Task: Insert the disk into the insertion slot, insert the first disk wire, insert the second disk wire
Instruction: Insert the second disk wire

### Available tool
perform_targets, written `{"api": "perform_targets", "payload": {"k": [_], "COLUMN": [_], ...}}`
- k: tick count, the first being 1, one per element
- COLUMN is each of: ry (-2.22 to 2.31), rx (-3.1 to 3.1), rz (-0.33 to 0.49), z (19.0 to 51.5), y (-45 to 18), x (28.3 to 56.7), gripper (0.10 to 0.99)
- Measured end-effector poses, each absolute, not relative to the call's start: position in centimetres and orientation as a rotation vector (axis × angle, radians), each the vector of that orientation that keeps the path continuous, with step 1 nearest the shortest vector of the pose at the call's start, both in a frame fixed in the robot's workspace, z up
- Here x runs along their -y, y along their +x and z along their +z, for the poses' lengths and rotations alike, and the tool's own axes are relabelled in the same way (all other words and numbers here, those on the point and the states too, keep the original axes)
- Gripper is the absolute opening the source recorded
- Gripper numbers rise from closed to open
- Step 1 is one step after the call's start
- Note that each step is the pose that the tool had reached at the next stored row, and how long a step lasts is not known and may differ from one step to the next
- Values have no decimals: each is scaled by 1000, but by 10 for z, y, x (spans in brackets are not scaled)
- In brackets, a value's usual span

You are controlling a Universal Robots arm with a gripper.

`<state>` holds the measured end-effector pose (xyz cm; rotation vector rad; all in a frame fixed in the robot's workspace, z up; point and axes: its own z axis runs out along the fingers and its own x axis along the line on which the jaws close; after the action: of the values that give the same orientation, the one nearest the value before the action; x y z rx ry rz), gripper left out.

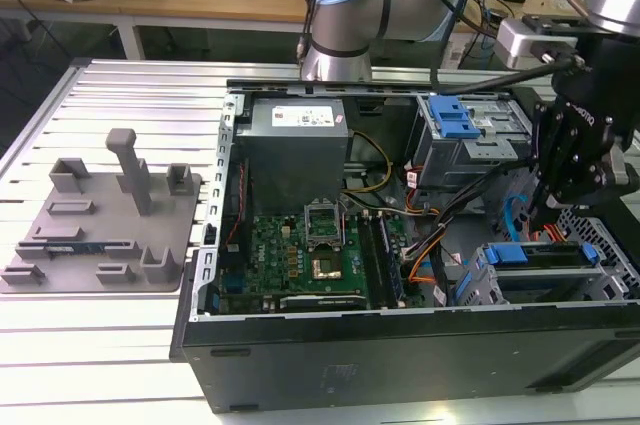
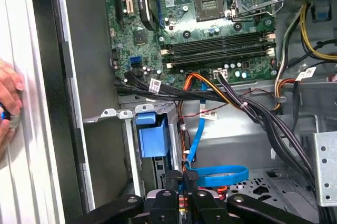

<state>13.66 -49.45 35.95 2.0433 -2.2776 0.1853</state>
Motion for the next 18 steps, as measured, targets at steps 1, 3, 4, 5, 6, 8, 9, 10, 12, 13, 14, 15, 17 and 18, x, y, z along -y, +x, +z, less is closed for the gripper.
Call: {"api": "perform_targets", "payload": {"k": [1,3,4,5,6,8,9,10,12,13,14,15,17,18], "ry": [2048,2056,2063,2066,2075,2082,2089,2094,2098,2099,2100,2100,2101,2107], "rx": [2283,2293,2301,2305,2314,2313,2307,2303,2304,2304,2304,2304,2303,2309], "rz": [177,163,149,142,123,118,117,117,112,110,110,109,109,96], "z": [359,360,360,359,359,359,359,359,359,359,359,359,359,359], "y": [137,137,137,137,137,137,139,142,142,143,143,143,143,143], "x": [497,503,507,509,513,514,516,517,521,522,521,521,522,523], "gripper": [165,165,165,165,165,165,165,165,165,165,165,165,165,165]}}
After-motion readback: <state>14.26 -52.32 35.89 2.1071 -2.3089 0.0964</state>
